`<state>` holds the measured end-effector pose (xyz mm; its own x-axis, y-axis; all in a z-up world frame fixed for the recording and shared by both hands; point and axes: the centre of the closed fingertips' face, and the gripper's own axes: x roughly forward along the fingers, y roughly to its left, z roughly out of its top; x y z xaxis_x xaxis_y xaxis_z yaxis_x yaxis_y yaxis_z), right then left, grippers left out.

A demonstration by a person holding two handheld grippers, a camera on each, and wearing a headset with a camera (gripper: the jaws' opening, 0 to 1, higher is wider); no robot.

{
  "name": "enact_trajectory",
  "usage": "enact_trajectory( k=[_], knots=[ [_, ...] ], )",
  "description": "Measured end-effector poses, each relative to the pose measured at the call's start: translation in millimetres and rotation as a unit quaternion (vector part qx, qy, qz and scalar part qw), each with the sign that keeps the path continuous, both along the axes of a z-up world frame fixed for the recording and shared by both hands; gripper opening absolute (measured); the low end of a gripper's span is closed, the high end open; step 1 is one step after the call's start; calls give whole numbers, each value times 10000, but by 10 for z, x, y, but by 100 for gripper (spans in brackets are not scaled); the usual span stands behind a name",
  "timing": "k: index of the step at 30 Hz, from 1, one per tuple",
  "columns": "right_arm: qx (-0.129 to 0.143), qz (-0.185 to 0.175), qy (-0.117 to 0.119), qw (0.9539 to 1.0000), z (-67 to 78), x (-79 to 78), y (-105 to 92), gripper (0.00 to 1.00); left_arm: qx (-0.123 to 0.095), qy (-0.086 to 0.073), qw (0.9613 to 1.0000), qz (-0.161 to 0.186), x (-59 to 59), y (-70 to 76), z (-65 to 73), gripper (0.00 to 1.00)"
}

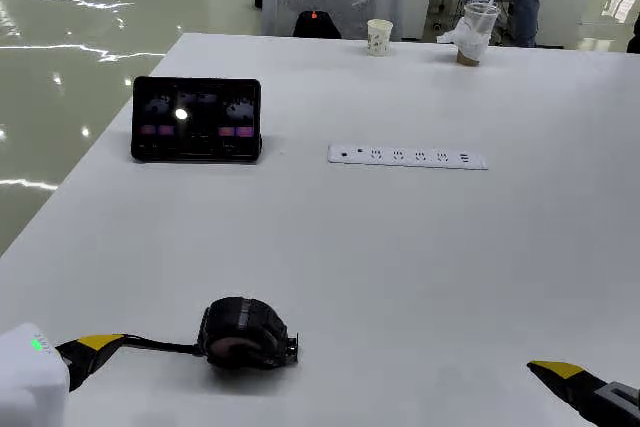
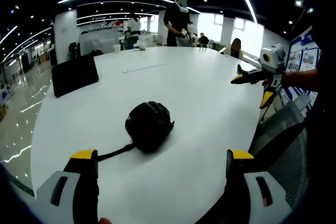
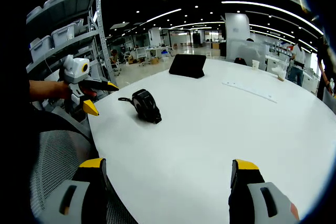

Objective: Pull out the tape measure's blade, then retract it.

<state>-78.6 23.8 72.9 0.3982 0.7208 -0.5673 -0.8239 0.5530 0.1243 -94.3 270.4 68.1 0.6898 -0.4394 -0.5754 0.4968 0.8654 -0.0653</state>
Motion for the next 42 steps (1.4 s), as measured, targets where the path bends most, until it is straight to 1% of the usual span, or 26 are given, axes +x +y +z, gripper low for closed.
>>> enact_trajectory(
  k=[12,23,28,36,39,42],
  knots=[
    [-53,156,-6,9999,5,58,26,98,86,46,9999,-114,44,6,-19,99],
    [-133,408,-13,9991,-17,129,84,97,153,82,9997,-183,101,35,-38,99],
    [-165,497,-25,9986,-29,173,111,96,171,116,9995,-258,138,18,-60,99],
    [-335,729,-74,9967,-85,245,142,93,254,187,9987,-392,208,7,-106,99],
    [-383,818,-102,9959,-93,272,159,92,279,198,9984,-444,235,3,-114,99],
    [-425,899,-125,9950,-103,303,176,90,315,178,9981,-498,266,2,-117,99]
  ],
)
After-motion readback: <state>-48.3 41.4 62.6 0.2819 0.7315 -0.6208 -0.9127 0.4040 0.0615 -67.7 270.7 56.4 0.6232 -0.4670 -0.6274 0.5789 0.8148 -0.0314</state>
